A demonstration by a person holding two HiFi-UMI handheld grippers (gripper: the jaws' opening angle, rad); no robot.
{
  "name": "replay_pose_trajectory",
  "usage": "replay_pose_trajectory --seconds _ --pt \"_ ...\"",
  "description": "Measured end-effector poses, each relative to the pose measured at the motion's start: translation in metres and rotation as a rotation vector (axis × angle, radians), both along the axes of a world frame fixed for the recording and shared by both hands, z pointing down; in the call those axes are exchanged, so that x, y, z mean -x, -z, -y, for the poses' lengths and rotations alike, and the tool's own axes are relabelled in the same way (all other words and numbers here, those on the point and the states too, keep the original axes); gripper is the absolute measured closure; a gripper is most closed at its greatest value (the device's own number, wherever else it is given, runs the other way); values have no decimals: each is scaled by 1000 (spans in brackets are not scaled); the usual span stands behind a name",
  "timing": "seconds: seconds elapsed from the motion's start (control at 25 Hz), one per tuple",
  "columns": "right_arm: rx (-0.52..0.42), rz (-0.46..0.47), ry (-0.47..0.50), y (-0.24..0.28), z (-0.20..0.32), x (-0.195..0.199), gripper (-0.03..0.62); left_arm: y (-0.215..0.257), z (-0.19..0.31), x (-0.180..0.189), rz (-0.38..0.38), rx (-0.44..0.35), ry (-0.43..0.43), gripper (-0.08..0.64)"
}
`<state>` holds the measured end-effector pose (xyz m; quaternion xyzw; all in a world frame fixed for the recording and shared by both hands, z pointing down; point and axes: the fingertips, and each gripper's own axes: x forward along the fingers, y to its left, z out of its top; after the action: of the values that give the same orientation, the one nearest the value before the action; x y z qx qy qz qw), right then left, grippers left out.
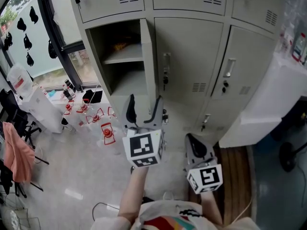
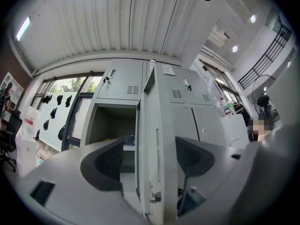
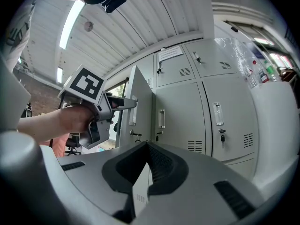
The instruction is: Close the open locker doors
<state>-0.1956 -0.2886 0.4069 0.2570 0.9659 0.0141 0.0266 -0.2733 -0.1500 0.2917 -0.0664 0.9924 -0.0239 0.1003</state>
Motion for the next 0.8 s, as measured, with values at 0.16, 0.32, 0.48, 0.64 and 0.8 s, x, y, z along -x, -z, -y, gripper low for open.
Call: replay_pose_trajectory --seconds 0.16,0.32,0.48,0.64,0.8 --pt "-6 -9 9 -2 -1 0 586 -2 -15 2 -9 -1 48 238" --pt "-15 -9 27 -4 -2 2 586 -8 -32 3 -41 -15 90 238" --pt "-18 -14 52 -6 -6 5 587 -10 -48 4 -64 -6 134 238" --pt "-17 -32 76 -7 -13 7 586 -9 -63 4 -60 -12 179 238" --pt "-29 -46 92 -10 -18 16 586 -9 -82 5 -49 -22 231 238"
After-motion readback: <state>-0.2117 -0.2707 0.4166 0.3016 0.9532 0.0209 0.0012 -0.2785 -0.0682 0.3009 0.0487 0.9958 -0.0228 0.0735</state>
